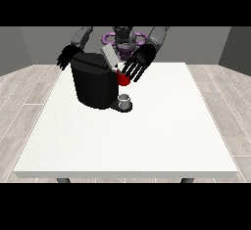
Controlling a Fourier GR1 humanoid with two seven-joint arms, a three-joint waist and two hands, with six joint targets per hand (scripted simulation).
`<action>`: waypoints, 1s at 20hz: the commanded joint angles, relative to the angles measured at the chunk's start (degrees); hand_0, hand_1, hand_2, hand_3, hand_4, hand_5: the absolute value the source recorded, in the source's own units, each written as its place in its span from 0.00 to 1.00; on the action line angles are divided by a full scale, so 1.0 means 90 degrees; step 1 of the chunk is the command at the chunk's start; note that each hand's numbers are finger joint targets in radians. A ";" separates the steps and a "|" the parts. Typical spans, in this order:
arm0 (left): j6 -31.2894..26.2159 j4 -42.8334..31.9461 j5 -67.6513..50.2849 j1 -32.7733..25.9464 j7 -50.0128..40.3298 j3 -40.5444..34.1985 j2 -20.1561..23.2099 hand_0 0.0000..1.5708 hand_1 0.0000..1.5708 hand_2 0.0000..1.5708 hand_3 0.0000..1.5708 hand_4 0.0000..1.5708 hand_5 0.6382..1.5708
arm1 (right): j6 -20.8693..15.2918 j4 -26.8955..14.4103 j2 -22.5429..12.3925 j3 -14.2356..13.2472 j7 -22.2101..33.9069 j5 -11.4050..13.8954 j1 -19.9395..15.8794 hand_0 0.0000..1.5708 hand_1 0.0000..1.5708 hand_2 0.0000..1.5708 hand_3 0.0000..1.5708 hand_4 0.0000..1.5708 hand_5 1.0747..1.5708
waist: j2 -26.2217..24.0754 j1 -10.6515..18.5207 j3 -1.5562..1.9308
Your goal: Insert the coffee pod into the coffee machine and close the lid
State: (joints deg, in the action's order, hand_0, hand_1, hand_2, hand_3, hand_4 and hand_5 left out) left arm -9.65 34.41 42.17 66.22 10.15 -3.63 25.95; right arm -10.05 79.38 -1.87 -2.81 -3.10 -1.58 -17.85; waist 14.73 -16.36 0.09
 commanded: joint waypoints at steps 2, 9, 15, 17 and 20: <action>0.0034 0.0053 0.0188 -0.0341 0.0268 0.0175 -0.0031 0.00 0.00 0.00 0.00 0.00 1.00 | 0.0138 -0.0125 -0.0284 -0.0344 0.0010 -0.0208 -0.0050 0.00 0.00 0.00 0.00 0.23 1.00 | -0.0046 0.0223 -0.0009; -0.0339 0.0054 0.0132 0.0156 -0.0208 -0.0019 0.0035 0.00 0.00 0.00 0.00 0.00 1.00 | -0.0067 -0.0247 -0.0038 -0.0134 -0.0237 0.0000 -0.0009 0.00 0.00 0.00 0.00 0.27 1.00 | -0.0252 0.0174 -0.0008; -0.0155 0.0311 0.0172 -0.0520 -0.0273 0.0122 -0.0510 0.00 0.00 0.00 0.00 0.00 1.00 | 0.0113 -0.0487 -0.0170 -0.0355 -0.0247 -0.0223 0.0344 0.00 0.00 0.00 0.00 0.27 1.00 | -0.0841 0.0550 -0.0008; -0.0466 0.0332 -0.0107 -0.0679 -0.0122 -0.0047 -0.0515 0.00 0.00 0.00 0.00 0.00 1.00 | 0.0182 -0.0495 -0.0154 -0.0388 -0.0293 -0.0304 0.0712 0.00 0.00 0.00 0.00 0.26 1.00 | -0.1167 0.0595 -0.0009; -0.0273 0.0342 -0.0796 -0.0889 -0.0243 -0.0633 -0.1025 0.00 0.00 0.00 0.00 0.00 1.00 | 0.0071 -0.0538 -0.0105 -0.0396 -0.0274 -0.0261 0.0744 0.00 0.00 0.00 0.00 0.28 1.00 | -0.1408 0.0884 -0.0011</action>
State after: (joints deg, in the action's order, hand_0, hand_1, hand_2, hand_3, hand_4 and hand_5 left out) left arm -12.11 37.14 40.18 60.29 8.72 -5.19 20.33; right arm -9.38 75.25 -2.75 -5.71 -5.18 -3.54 -12.75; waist 5.30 -10.71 0.00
